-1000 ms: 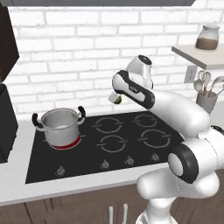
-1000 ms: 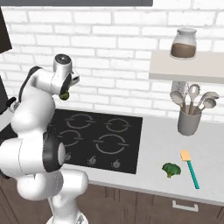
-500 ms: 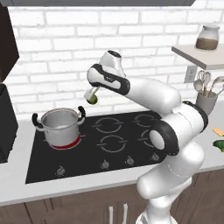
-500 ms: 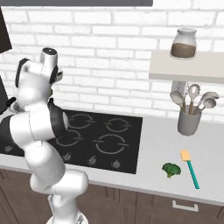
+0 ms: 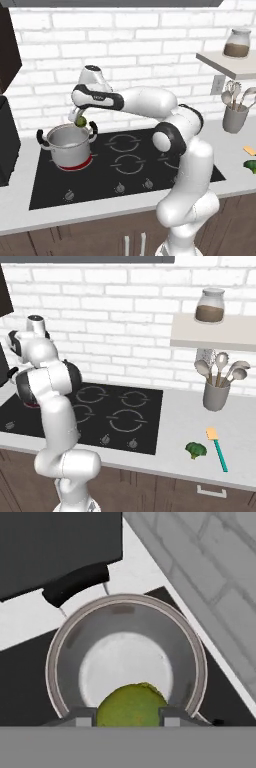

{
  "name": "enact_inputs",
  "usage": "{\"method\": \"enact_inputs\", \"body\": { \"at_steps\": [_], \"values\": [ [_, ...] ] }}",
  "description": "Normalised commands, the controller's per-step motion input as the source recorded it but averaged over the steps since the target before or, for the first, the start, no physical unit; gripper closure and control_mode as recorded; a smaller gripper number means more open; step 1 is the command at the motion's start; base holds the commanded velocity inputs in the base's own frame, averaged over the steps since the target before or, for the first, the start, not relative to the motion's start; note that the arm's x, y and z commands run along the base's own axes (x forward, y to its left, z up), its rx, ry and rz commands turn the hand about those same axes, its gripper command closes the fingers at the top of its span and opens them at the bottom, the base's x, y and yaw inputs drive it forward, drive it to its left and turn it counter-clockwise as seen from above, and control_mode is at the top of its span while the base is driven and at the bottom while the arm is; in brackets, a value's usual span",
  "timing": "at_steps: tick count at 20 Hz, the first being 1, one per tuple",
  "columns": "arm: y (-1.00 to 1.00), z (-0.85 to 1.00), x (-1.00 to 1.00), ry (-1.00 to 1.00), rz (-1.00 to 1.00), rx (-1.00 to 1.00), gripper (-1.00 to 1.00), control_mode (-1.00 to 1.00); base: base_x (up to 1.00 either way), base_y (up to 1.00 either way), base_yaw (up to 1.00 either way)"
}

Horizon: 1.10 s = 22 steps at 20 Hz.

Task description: Put the lime and broccoli in the pot. Retrieve the spatula and lightly stir the vegetables in the pot.

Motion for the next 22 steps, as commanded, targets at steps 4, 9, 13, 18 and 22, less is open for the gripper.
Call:
{"method": "enact_inputs", "body": {
  "at_steps": [4,9,13,18,22],
  "values": [
    [0.96,-0.93,0.52,0.00,0.03,0.00,1.00,-1.00,0.00,0.00,0.00],
    [0.61,-0.93,0.33,0.00,0.01,0.00,1.00,-1.00,0.00,0.00,0.00],
    [0.07,-0.30,0.20,-0.03,0.00,0.00,-1.00,-1.00,0.00,0.00,0.00],
    [-0.38,0.78,-0.21,-0.11,-0.01,0.00,-1.00,-1.00,0.00,0.00,0.00],
    [-0.88,0.77,-0.91,-0.01,0.00,0.04,-1.00,-1.00,0.00,0.00,0.00]
  ]
}}
